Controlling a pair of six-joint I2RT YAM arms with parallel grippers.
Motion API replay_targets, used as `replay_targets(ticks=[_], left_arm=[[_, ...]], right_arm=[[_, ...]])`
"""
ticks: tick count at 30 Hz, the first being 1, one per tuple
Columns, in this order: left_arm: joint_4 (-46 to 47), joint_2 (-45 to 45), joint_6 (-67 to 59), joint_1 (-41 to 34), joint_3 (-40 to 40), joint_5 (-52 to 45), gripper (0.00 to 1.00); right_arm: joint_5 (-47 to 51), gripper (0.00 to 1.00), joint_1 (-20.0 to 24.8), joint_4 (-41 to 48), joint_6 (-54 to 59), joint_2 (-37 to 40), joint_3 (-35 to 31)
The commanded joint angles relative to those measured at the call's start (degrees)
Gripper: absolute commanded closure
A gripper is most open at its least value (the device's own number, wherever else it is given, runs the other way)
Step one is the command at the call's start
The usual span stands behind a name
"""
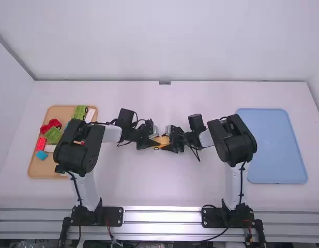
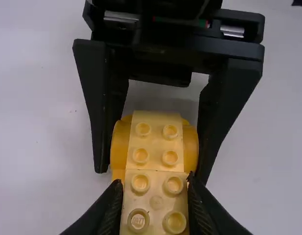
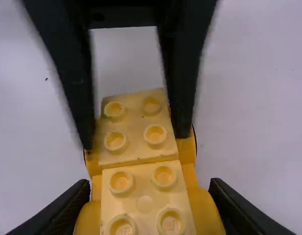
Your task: Assemble lego blocks to make yellow taxi
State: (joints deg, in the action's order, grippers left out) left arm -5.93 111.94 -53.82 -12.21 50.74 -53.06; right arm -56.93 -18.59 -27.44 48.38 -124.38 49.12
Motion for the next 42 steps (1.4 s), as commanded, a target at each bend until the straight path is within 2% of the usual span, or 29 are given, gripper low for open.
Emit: replay_targets(ticks=[1,6,11,13,14,15,16,17,18,19,24,30,35,42], left_arm=[[-0.5,1.5,0.5,-0.1,0.4,-0.1,0.34],[-3.6,0.0,0.5,0.8,0.5,-4.5,0.31],[-1.9,-2.9,0.5,2.7,2.0,-7.6,0.32],[0.3,-3.8,0.5,3.3,2.9,-7.6,0.44],[1.6,-3.8,0.5,3.1,3.6,-7.5,0.64],[1.7,-3.8,0.5,3.1,3.6,-7.4,0.66],[2.7,-3.8,0.5,3.1,3.6,-6.3,0.84],[3.2,-3.8,0.5,3.0,3.6,-5.2,0.93],[4.2,-3.8,0.4,2.6,3.5,-3.2,0.97],[4.6,-3.5,0.4,2.1,3.3,-1.8,0.98],[10.3,-0.5,-6.4,0.1,3.2,4.4,0.98],[11.7,1.8,-5.9,-0.2,3.2,7.8,0.98],[13.2,3.5,-5.6,-0.2,3.2,16.8,0.98],[12.9,3.3,-6.0,0.2,3.9,16.5,0.98]], right_arm=[[2.8,0.42,-0.2,0.8,-0.6,-0.8,-0.3],[2.8,0.42,-0.2,0.8,-0.6,-0.8,-0.3],[2.8,0.42,-0.2,0.8,-0.6,-0.8,-0.3],[2.8,0.42,-0.2,0.8,-0.6,-0.8,-0.3],[2.8,0.42,-0.2,0.8,-0.5,-0.8,-0.3],[2.8,0.42,-0.2,0.8,-0.5,-0.8,-0.3],[2.8,0.42,-0.2,0.7,-0.6,-0.8,-0.3],[2.8,0.42,-0.2,0.7,-0.6,-0.8,-0.3],[2.8,0.42,-0.2,0.6,-0.5,-0.8,-0.3],[2.8,0.39,-0.2,0.7,-0.5,-0.8,-0.3],[2.8,0.38,-0.8,0.6,-0.6,-0.8,-0.3],[2.8,0.38,-1.0,0.6,-0.4,-0.8,-0.3],[2.8,0.38,-1.0,0.6,-0.4,-0.8,-0.3],[2.8,0.36,-1.0,0.6,-0.4,-0.8,-0.3]])
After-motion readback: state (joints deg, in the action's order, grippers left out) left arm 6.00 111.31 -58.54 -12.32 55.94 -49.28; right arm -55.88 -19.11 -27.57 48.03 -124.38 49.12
